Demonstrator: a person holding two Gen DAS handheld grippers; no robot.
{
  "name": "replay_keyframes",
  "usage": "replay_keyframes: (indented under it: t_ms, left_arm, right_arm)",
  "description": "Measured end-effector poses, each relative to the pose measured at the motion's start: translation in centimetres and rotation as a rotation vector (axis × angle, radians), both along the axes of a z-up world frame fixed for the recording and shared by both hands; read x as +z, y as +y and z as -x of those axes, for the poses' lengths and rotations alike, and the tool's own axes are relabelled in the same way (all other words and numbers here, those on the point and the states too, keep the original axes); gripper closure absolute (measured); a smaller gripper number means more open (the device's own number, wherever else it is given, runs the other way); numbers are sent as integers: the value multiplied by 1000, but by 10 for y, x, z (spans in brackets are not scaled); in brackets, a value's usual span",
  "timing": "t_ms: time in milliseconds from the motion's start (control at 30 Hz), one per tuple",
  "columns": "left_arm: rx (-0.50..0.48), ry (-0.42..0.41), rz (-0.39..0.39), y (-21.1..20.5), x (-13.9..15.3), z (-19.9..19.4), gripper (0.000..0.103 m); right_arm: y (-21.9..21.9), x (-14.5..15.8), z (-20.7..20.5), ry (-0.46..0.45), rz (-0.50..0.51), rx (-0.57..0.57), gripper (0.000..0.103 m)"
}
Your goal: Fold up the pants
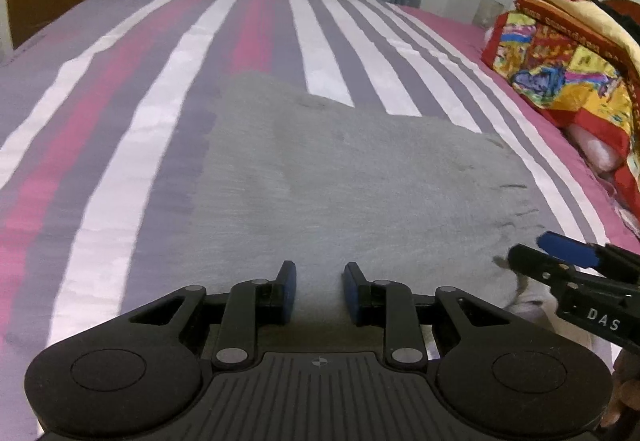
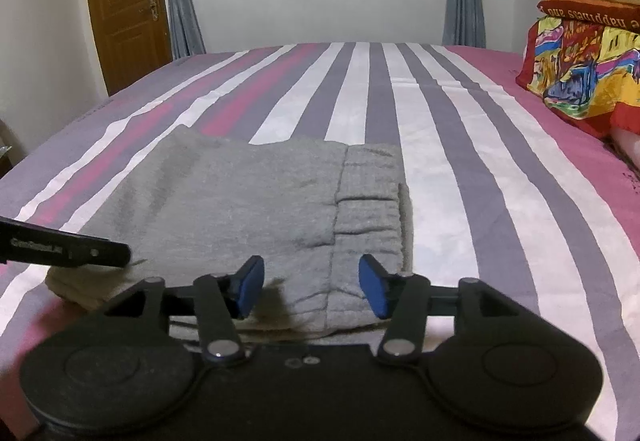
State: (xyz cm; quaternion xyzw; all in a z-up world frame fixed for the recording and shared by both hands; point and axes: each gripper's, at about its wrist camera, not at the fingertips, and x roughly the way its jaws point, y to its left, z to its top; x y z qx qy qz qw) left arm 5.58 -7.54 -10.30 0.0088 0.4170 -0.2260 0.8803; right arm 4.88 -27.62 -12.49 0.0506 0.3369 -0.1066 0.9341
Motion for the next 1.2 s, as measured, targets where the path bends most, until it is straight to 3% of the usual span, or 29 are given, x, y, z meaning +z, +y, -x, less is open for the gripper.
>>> replay_keyframes:
  t_ms: [67,133,167,200,333,433,633,667,833,967,1200]
  left_arm:
    - [33,-17,7,11,6,0,72]
    - [51,-26,12,20,11,-2,49]
    - [66,-32,12,24,13,-4,31]
    - [86,-49,22,31,16,-5,26]
    - [118,-2,52,48,14,-20,26]
    - [134,65,105,62,5,-31,26]
    - [76,229,205,64,-30,-53,30]
    - [62,249,201,62,-38,-55,39]
    - [42,325,284,65,-60,-67,40]
    - [12,362,330,64,-69,-76,40]
    - [-37,363,323,37,-68,-83,40]
  right_arm:
    - [-4,3,2,-11,-21,-12,46]
    - [-9,6,5,-23,-47,-25,40]
    - [-11,7,5,-24,-56,-28,39]
    - [-14,8,5,-23,-65,-29,39]
    - [-28,6,5,-1,-131,-55,25]
    - [-46,1,6,14,-229,-74,25]
    - [-83,-20,5,54,-487,-76,28]
    - [-88,-23,5,55,-512,-81,28]
    - [-103,-36,1,65,-605,-56,28]
    - [-118,-44,-3,65,-674,-46,22]
    - [-127,-57,-8,53,-755,-48,19]
